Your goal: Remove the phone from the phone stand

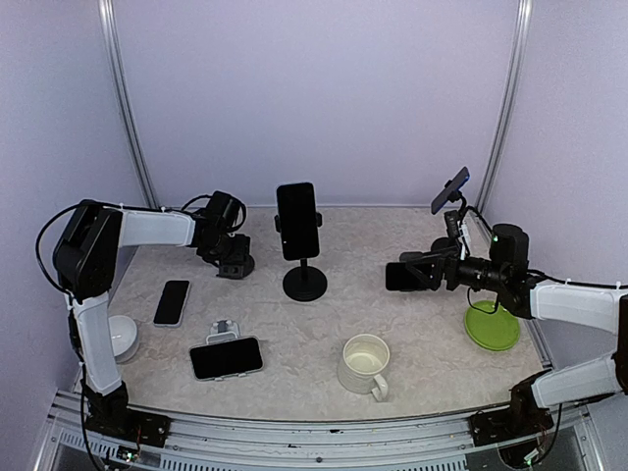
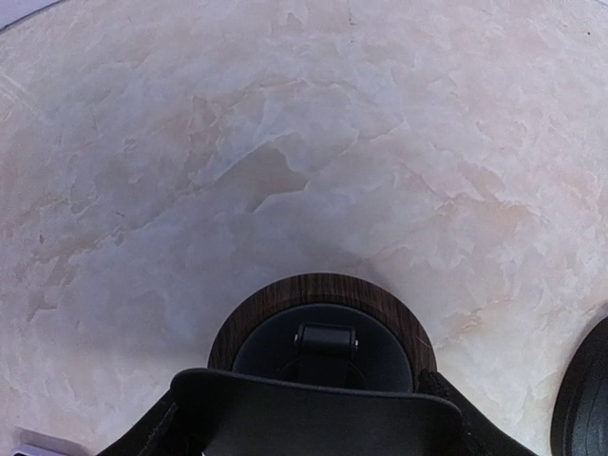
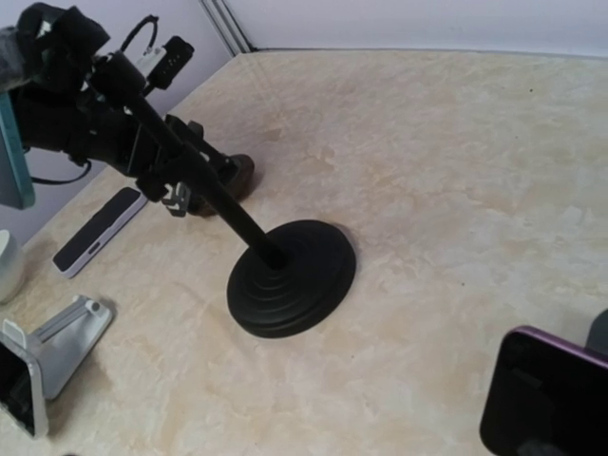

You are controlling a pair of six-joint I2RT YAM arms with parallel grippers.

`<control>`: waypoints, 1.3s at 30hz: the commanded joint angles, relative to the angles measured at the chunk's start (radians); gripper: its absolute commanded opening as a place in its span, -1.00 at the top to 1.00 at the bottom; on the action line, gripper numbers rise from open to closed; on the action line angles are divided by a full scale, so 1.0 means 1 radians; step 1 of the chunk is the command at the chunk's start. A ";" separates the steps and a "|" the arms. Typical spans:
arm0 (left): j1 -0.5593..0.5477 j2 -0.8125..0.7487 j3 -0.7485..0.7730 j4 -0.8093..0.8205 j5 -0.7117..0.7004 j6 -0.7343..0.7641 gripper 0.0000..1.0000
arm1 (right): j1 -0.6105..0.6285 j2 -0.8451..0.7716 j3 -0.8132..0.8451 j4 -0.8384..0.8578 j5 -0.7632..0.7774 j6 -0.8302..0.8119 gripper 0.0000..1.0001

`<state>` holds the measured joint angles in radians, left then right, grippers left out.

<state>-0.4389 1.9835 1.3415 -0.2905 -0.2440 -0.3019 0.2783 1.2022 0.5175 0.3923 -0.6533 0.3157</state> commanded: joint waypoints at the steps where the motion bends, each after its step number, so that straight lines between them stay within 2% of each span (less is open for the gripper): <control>1: 0.013 -0.018 0.065 -0.013 -0.012 0.035 -0.12 | -0.004 0.000 0.008 -0.008 0.003 0.008 -1.00; 11: 0.127 -0.104 0.065 -0.060 -0.018 0.132 -0.11 | -0.003 0.017 0.021 0.002 -0.008 0.012 -1.00; 15: 0.170 -0.148 0.026 -0.056 -0.071 0.182 -0.11 | -0.002 0.026 0.024 0.015 -0.021 0.018 -1.00; 21: 0.244 -0.172 -0.006 -0.061 -0.008 0.241 -0.11 | 0.002 0.034 0.035 0.014 -0.022 0.014 -1.00; 29: 0.295 -0.106 0.027 -0.106 0.018 0.273 -0.07 | 0.010 0.018 0.037 0.010 -0.013 0.004 -1.00; 39: 0.331 -0.050 0.036 -0.086 0.048 0.278 -0.06 | 0.012 0.022 0.036 0.040 -0.059 -0.009 -1.00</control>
<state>-0.1337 1.9186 1.3434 -0.3927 -0.2127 -0.0376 0.2798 1.2304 0.5274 0.3939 -0.6796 0.3187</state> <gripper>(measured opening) 0.703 0.999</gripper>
